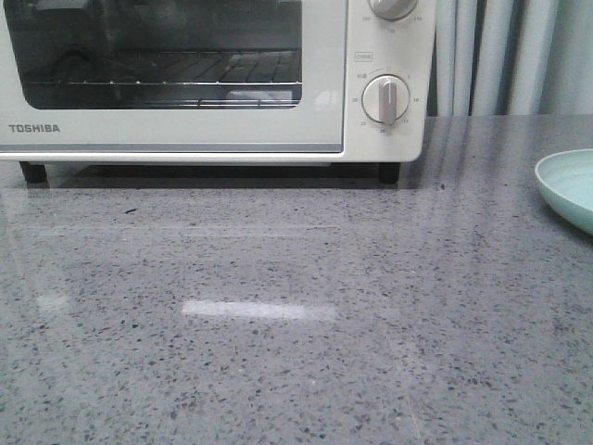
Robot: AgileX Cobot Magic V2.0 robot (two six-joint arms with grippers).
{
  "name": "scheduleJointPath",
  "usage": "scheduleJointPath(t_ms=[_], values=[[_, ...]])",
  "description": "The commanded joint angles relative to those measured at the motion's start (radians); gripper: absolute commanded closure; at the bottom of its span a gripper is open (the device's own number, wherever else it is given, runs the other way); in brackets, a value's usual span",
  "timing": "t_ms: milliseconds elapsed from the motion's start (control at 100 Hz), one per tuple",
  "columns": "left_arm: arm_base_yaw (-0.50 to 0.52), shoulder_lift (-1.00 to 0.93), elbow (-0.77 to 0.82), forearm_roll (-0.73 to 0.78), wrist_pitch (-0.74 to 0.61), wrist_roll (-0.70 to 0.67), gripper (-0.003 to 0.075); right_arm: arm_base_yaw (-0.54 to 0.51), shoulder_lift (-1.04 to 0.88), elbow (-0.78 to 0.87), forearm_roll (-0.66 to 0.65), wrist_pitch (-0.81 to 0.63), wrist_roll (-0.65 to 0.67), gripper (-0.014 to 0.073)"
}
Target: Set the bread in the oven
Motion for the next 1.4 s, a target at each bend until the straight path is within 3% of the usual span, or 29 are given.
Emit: scheduleJointPath(t_ms=[0,520,770,880,970,1130,1280,1390], values=[[0.001,-0.029,0.024,-0.010,-0.053,-0.010,0.0741,0.002,-0.020,0.012,-0.017,-0.024,-0.007,0.0670],[0.001,-0.029,0.024,-0.002,-0.053,-0.005,0.0741,0.002,-0.020,0.012,-0.017,-0.024,-0.007,0.0670],[0.001,-0.029,0.024,0.279,-0.073,0.000,0.0741,0.002,-0.020,0.012,-0.017,-0.061,-0.007,0.0670],[0.001,-0.029,0.024,0.260,-0.185,0.000,0.0741,0.002,-0.020,0.012,0.090,-0.135,-0.007,0.0670],[0.001,-0.029,0.024,0.212,-0.334,0.000,0.0741,0.002,-0.020,0.012,0.095,-0.170,-0.007,0.0670],[0.001,-0.029,0.024,0.195,-0.589,-0.002,0.0741,0.002,-0.020,0.012,0.095,-0.385,-0.007,0.0670],[0.001,-0.029,0.024,0.195,-0.717,-0.002,0.0741,0.002,-0.020,0.012,0.095,-0.727,-0.007,0.0670],[0.001,-0.029,0.024,0.190,-0.799,-0.002,0.0741,0.002,-0.020,0.012,0.095,-0.890,-0.007,0.0670]])
